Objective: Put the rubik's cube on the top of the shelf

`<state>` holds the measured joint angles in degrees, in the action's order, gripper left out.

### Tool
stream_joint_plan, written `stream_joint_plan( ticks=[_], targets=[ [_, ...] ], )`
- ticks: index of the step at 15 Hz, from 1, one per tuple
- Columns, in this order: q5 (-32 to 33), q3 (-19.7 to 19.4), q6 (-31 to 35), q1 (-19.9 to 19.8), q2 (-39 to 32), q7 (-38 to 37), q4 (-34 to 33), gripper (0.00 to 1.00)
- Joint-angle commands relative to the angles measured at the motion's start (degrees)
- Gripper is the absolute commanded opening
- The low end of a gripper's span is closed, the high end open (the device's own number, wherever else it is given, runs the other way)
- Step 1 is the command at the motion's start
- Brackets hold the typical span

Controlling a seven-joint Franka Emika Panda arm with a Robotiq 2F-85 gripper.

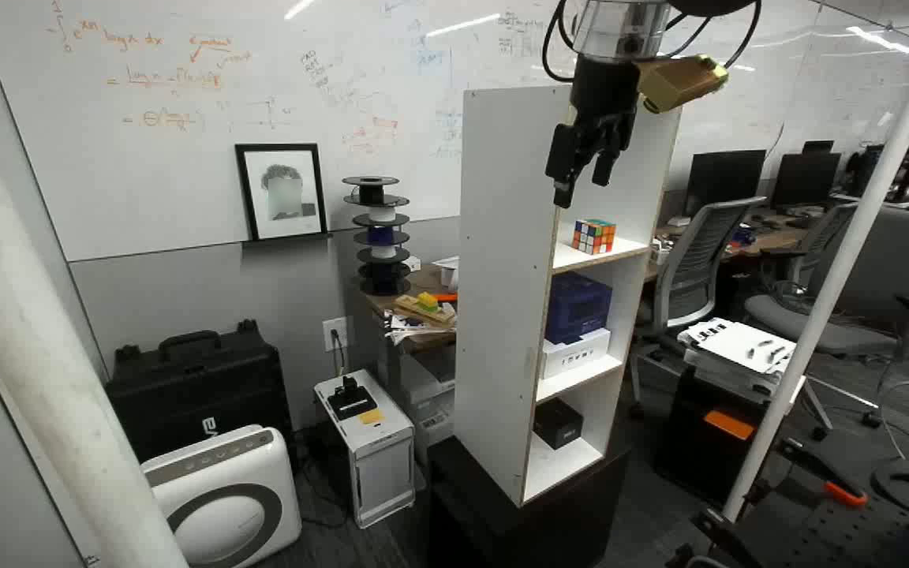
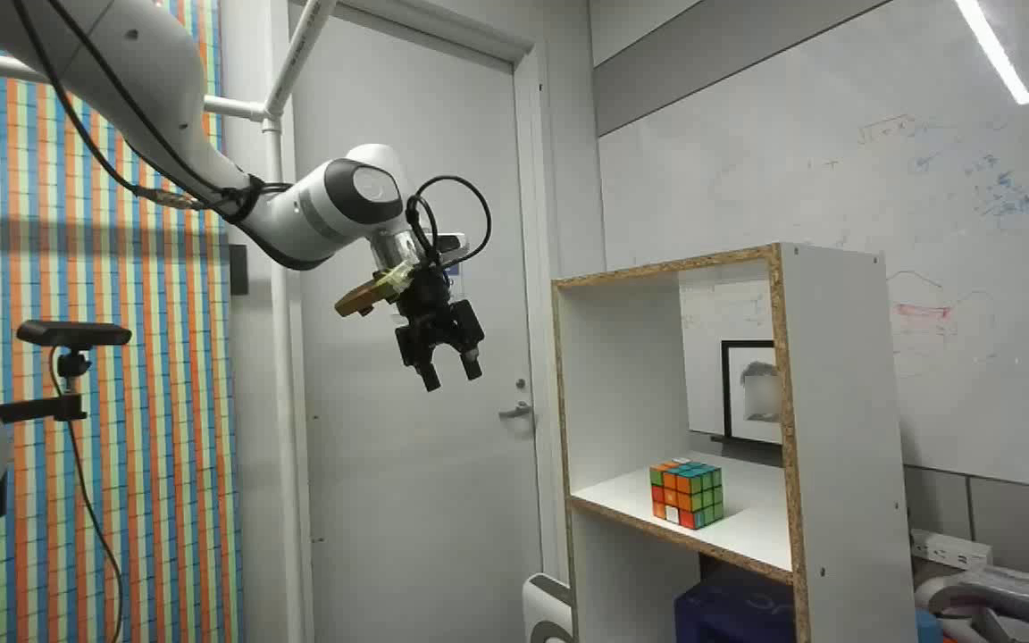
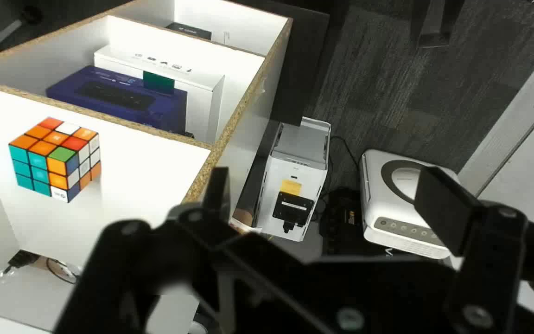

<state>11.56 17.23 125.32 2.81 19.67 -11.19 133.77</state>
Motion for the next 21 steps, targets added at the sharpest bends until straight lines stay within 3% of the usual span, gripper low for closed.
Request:
stream_joint_plan(
  ticks=[1,5,7,12,16,21],
  targets=[
    [0.64,-1.48,-0.27,1.64,-0.18,-0.48,-0.43,1.00],
    [0.67,-1.45,-0.18,1.62,-0.03,-0.50,-1.09,1.00],
    [4.16,-2.37,7.39,-0.89,0.97,-4.19,1.92,1.00],
    [8.13,-10.10,28.79,-8.65,-1.84,-8.94,10.22,1.00],
    [6.77,-14.96,37.30,-13.38,-8.50,-5.89,11.72,1.00],
    [6.32,-18.32,47.46,-14.70,-18.92,-6.04,8.87,1.00]
  ],
)
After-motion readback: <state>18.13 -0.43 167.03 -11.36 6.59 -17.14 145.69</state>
